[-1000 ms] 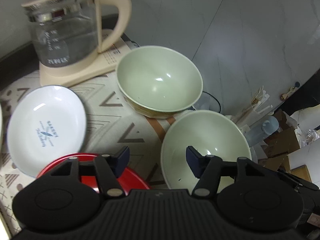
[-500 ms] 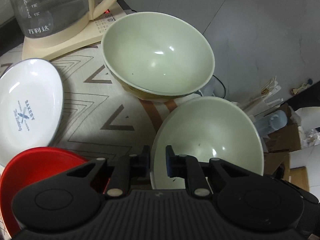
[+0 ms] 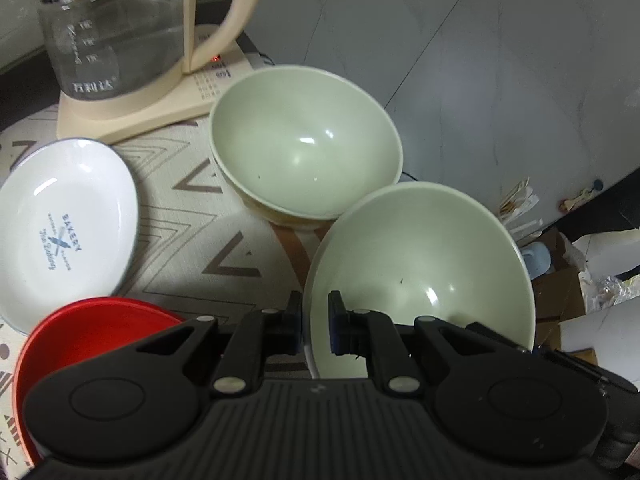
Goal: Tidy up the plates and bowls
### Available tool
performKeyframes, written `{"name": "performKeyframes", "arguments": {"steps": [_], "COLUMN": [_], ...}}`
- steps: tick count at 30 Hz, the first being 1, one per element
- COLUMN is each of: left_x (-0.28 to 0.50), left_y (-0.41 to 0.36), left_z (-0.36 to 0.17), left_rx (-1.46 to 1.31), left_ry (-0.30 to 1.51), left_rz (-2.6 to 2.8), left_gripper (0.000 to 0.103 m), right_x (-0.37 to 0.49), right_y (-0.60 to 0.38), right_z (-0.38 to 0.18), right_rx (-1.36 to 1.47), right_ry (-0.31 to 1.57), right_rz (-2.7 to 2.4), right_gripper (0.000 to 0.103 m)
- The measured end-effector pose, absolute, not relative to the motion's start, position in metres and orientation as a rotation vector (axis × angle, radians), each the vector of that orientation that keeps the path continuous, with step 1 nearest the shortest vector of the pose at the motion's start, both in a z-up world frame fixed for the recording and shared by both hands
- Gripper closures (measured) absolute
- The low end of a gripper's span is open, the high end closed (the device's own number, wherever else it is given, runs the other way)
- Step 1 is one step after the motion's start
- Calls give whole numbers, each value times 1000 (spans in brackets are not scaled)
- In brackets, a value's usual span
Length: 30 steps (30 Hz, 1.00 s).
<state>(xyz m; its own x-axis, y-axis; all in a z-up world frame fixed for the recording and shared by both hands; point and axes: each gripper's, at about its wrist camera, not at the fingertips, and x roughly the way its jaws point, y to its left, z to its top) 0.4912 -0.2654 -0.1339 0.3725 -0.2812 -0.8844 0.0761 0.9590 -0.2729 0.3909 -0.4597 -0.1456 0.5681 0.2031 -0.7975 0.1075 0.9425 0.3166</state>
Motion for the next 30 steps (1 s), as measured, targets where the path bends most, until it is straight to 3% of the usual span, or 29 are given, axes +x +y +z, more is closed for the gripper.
{"name": "performKeyframes", "arguments": {"steps": [16, 30], "left_x": [476, 440], "left_y": [-220, -163], "left_z": [-82, -75], "left_rx": [-246, -341], "left_ry": [1053, 1030], "left_rz": [-155, -19], "left_gripper": [92, 92], "right_x": [402, 403], "right_y": [-436, -391], "right_z": [-89, -73], "right_rx": [300, 241], "right_ry": [846, 840], "right_rz": [164, 312], "right_gripper": [84, 83]}}
